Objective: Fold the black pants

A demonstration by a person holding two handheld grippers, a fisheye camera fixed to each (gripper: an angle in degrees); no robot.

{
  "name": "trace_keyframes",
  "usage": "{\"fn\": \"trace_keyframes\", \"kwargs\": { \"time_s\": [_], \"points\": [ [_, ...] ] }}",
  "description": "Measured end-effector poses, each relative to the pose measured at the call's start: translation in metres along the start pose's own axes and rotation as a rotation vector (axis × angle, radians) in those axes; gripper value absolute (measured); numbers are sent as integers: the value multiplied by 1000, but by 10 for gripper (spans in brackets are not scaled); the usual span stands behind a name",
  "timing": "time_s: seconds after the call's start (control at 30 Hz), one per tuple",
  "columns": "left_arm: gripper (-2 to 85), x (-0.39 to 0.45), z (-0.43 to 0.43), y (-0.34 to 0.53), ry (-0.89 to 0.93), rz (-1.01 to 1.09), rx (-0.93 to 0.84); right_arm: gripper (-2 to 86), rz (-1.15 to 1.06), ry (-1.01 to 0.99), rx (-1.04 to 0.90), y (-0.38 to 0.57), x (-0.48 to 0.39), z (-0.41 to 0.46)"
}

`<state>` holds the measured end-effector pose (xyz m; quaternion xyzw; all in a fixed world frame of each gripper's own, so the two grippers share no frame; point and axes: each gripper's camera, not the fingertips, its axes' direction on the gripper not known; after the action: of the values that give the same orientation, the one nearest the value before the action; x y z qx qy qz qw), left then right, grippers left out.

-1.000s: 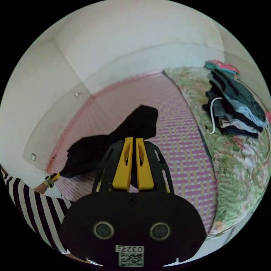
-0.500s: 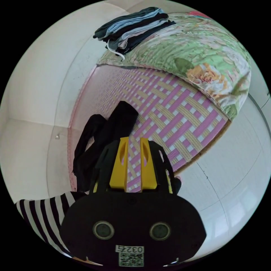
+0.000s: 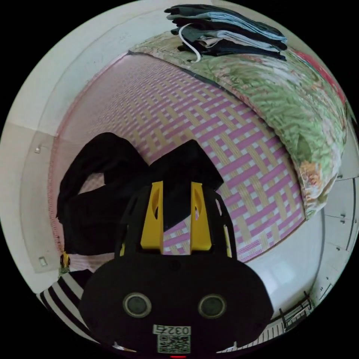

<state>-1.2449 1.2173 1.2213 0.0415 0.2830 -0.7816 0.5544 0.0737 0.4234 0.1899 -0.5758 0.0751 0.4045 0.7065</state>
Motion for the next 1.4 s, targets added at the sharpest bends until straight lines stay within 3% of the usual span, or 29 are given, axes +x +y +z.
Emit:
{"fn": "trace_keyframes", "kwargs": {
  "time_s": [0.17, 0.23, 0.37, 0.47, 0.57, 0.63, 0.87, 1.13, 1.27, 1.4],
  "points": [
    [-17, -9, -5, 1, 33, -9, 7, 24, -85, 278, -42, -3, -32, 27],
    [-17, -12, -7, 2, 55, -19, 14, 5, -91, 245, -43, -3, -30, 27],
    [-17, -11, -13, 2, 224, -37, 46, -5, -57, -53, 86, -1, -3, -8],
    [-17, 1, -22, 2, 223, -17, 63, -6, -79, -392, 271, 6, 18, -53],
    [-16, 11, -32, 1, 222, 29, 55, -7, -136, -610, 447, 24, 41, -94],
    [-16, 13, -37, 3, 210, 51, 32, -7, -118, -583, 456, 37, 58, -100],
    [-15, 2, -55, 20, 149, 37, -29, -8, 121, -483, 127, 76, 134, -17],
    [-15, 0, -97, 45, 12, 22, -7, -5, 160, -446, 103, 100, 146, -28],
    [-14, -8, -94, 45, -124, -25, -23, 18, 219, -337, -65, 96, 147, -11],
    [-4, -6, -90, 52, -108, -39, -23, 84, 206, -157, 12, 85, 122, -41]
  ]
}}
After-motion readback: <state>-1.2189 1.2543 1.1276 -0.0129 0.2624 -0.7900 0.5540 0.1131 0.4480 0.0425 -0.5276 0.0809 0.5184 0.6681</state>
